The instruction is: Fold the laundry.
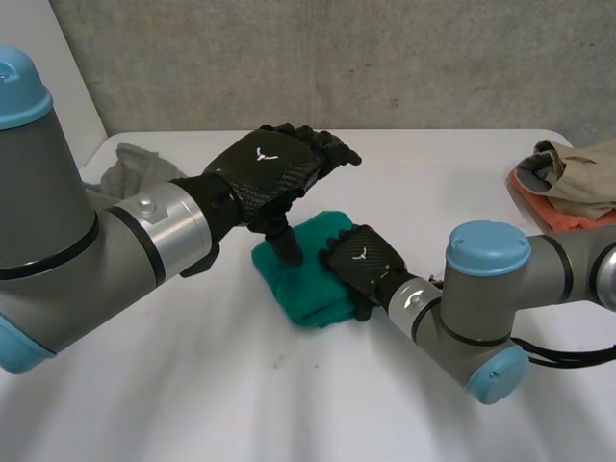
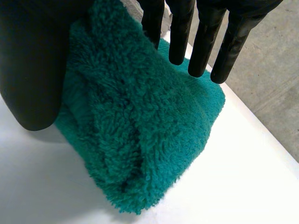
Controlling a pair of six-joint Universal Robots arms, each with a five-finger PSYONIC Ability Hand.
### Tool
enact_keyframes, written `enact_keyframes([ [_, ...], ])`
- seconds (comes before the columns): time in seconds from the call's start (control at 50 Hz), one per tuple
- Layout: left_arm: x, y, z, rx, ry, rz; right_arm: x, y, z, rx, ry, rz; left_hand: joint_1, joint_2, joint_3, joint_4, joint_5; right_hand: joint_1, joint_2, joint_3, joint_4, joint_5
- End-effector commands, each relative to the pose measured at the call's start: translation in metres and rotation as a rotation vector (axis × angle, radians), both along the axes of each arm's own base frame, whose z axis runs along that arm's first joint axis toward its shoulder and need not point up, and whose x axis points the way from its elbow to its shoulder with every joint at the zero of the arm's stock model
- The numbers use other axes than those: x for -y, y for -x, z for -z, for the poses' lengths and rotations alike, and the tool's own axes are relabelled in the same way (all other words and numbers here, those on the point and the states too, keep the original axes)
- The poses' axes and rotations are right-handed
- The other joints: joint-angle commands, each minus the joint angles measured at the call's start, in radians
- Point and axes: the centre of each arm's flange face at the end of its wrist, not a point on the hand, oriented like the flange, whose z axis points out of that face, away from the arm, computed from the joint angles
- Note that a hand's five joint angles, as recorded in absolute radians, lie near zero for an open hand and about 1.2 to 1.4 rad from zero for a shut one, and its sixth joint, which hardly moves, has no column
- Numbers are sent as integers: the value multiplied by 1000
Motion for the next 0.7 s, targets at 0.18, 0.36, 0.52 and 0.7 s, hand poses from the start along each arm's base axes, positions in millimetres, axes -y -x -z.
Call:
enact_keyframes([
  [0.18,1,0,0,-1,1,1,16,-11,3,20,33,-2,60,53,45,54,37,105,49,76,92,90],
  [0.36,1,0,0,-1,1,1,27,-18,5,37,52,-6,60,53,45,54,37,345,289,316,332,330],
  [0.52,2,-1,0,-2,0,-3,33,-23,10,38,56,-16,60,53,45,54,37,783,726,753,769,767],
  [0.7,5,-3,-1,-4,0,-10,38,-24,-2,61,79,-11,63,56,48,57,40,1026,970,997,1013,1011],
])
